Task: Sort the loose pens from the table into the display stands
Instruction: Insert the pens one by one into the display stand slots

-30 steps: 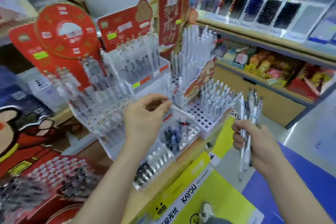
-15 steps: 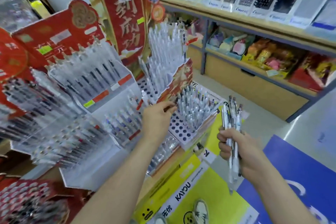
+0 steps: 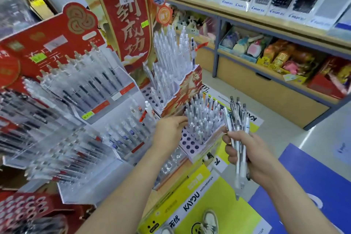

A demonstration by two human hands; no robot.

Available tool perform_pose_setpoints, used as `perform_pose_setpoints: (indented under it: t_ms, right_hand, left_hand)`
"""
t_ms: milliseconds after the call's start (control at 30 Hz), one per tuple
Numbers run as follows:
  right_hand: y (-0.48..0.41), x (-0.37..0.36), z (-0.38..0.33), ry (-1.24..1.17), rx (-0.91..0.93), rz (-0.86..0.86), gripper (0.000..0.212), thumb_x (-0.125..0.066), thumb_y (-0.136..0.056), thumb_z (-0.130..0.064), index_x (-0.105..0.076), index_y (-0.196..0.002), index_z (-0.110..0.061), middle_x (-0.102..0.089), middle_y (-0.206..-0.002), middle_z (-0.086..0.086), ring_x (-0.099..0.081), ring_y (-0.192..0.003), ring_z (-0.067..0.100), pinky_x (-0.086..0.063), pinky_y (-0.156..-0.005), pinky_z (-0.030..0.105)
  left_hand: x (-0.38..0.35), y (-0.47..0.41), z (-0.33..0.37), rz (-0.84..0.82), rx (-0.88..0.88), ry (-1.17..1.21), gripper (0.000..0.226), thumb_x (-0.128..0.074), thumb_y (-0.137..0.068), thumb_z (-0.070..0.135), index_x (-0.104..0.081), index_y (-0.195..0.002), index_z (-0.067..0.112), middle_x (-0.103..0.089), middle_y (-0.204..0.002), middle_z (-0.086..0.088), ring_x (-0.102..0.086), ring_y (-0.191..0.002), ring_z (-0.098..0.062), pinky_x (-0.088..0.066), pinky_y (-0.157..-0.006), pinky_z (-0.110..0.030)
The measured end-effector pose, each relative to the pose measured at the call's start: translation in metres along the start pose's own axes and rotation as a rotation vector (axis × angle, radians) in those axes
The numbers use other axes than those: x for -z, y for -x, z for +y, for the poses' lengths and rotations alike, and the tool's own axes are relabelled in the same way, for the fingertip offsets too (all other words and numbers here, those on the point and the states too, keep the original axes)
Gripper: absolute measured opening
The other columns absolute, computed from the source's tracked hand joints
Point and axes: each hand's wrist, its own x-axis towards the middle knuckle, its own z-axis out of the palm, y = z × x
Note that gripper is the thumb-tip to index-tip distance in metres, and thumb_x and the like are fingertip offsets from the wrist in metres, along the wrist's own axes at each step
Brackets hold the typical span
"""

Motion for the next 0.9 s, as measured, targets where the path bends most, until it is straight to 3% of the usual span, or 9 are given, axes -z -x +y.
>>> perform_pose_setpoints:
  t_ms: [100,200,300,467,600,733,833,900]
  right_hand:
    - [-0.003,-0.001,-0.004,0.029,0.025,0.002,0.009,-0.053,-0.092,-0.006,-0.056,-0.098,0.0,-0.053,-0.07,0.008,-0.044,-0.045,0.014,-0.037,-0.037,0.023]
    - [-0.006,-0.002,-0.007,0.02,0.063,-0.004,0.011,-0.054,-0.091,-0.005,-0.054,-0.101,0.0,-0.054,-0.068,0.008,-0.046,-0.047,0.015,-0.04,-0.039,0.024]
    - [-0.008,-0.002,-0.01,0.025,0.073,-0.016,0.023,-0.062,-0.08,-0.011,-0.056,-0.099,0.001,-0.055,-0.067,0.009,-0.049,-0.05,0.017,-0.042,-0.04,0.024]
    - [-0.014,0.0,-0.012,0.046,0.058,0.022,0.03,-0.068,-0.071,-0.018,-0.063,-0.098,-0.005,-0.055,-0.067,0.009,-0.048,-0.053,0.02,-0.043,-0.04,0.025]
    - [-0.018,-0.002,-0.012,0.046,0.069,0.021,0.032,-0.067,-0.072,-0.017,-0.061,-0.101,-0.003,-0.06,-0.063,0.004,-0.061,-0.058,0.015,-0.045,-0.042,0.023]
    - [-0.019,-0.009,-0.013,0.014,0.037,-0.033,0.023,-0.063,-0.082,-0.011,-0.06,-0.101,0.0,-0.06,-0.066,0.006,-0.06,-0.056,0.016,-0.044,-0.041,0.022]
    - [-0.02,-0.014,-0.016,0.039,0.034,-0.067,0.01,-0.061,-0.086,-0.008,-0.057,-0.091,0.001,-0.063,-0.069,0.01,-0.058,-0.051,0.016,-0.043,-0.039,0.023]
    - [-0.02,-0.018,-0.016,0.061,0.042,-0.086,0.017,-0.067,-0.08,-0.01,-0.057,-0.088,0.001,-0.064,-0.071,0.012,-0.058,-0.049,0.017,-0.043,-0.038,0.023]
  left_hand:
    - [-0.002,-0.007,0.0,0.0,-0.001,-0.023,0.028,-0.054,-0.092,-0.002,-0.068,-0.115,0.005,-0.071,-0.11,-0.01,-0.066,-0.103,-0.022,-0.05,-0.094,-0.03]
    - [-0.002,-0.015,-0.001,0.021,-0.004,-0.075,0.02,-0.056,-0.095,0.011,-0.069,-0.11,0.007,-0.072,-0.103,-0.007,-0.066,-0.095,-0.02,-0.05,-0.086,-0.028]
    - [-0.005,-0.019,-0.003,-0.008,-0.096,-0.193,0.017,-0.058,-0.094,0.017,-0.071,-0.095,0.006,-0.072,-0.092,-0.006,-0.066,-0.087,-0.02,-0.052,-0.082,-0.037]
    - [-0.006,-0.022,-0.008,-0.023,-0.201,-0.274,0.013,-0.062,-0.092,0.011,-0.073,-0.091,0.006,-0.073,-0.09,-0.003,-0.068,-0.087,-0.02,-0.055,-0.08,-0.034]
    - [-0.004,-0.028,-0.004,-0.056,-0.167,-0.28,0.019,-0.056,-0.096,0.022,-0.072,-0.104,0.013,-0.073,-0.099,0.002,-0.066,-0.092,-0.015,-0.046,-0.081,-0.023]
    - [-0.006,-0.025,-0.002,0.003,-0.115,-0.248,0.02,-0.057,-0.096,0.025,-0.071,-0.108,0.018,-0.073,-0.099,0.005,-0.066,-0.087,-0.012,-0.041,-0.076,-0.015]
    - [-0.008,-0.021,-0.002,-0.053,-0.135,-0.273,0.016,-0.055,-0.096,0.022,-0.068,-0.104,0.016,-0.073,-0.094,0.002,-0.065,-0.088,-0.017,-0.048,-0.078,-0.027]
    - [-0.002,-0.018,0.0,-0.035,-0.145,-0.279,0.017,-0.053,-0.097,0.022,-0.067,-0.104,0.015,-0.071,-0.096,0.001,-0.063,-0.091,-0.019,-0.048,-0.079,-0.032]
